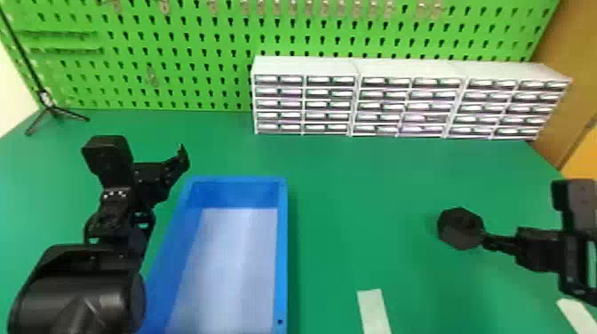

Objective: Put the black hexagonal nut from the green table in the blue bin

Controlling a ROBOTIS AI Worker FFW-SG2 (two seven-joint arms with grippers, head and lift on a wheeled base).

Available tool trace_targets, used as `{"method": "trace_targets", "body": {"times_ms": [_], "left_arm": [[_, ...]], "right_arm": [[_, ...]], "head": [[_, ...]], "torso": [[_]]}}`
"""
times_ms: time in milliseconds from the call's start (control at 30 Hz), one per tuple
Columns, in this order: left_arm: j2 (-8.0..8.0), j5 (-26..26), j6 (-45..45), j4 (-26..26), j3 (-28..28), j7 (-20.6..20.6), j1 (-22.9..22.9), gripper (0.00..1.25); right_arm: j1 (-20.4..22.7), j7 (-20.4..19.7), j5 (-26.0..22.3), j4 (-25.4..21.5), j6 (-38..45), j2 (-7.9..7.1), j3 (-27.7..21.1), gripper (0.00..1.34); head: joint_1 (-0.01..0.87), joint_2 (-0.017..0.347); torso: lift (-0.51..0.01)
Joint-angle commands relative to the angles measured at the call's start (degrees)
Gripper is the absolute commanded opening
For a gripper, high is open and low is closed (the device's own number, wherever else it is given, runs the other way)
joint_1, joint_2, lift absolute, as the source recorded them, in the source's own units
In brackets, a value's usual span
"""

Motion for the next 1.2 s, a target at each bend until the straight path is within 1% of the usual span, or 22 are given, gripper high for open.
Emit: {"method": "trace_targets", "body": {"times_ms": [0,233,400,533,733,867,1167], "left_arm": [[0.01,0.0,0.0,0.0,0.03,0.0,0.07,1.08],[0.19,0.0,0.0,0.0,0.03,0.0,0.24,1.08],[0.28,0.0,0.09,0.0,0.03,0.0,0.33,1.08],[0.28,0.0,0.09,0.0,0.03,0.0,0.42,1.08],[0.28,-0.09,0.09,0.0,-0.06,0.0,0.33,1.08],[0.36,-0.09,0.18,0.0,-0.06,0.0,0.33,1.08],[0.36,-0.09,0.18,0.0,0.03,0.0,0.42,1.08]], "right_arm": [[-0.27,0.45,0.38,-0.02,1.69,-1.51,1.95,0.94],[-1.23,3.35,1.79,-0.11,4.41,-4.33,3.71,0.94],[-1.67,5.11,1.7,-0.2,7.05,-6.52,5.03,0.94],[-2.2,5.81,2.32,-0.2,8.81,-7.84,5.91,0.94],[-3.17,8.1,3.9,-0.2,10.65,-10.22,7.4,0.94],[-3.52,9.41,4.78,-0.2,11.27,-11.09,8.2,0.94],[-3.96,10.47,5.74,-0.2,12.15,-11.8,9.51,0.94]], "head": [[0.683,0.028],[0.683,0.028],[0.683,0.028],[0.683,0.028],[0.683,0.028],[0.683,0.028],[0.683,0.028]], "torso": [[-0.096],[-0.096],[-0.096],[-0.096],[-0.096],[-0.096],[-0.096]]}}
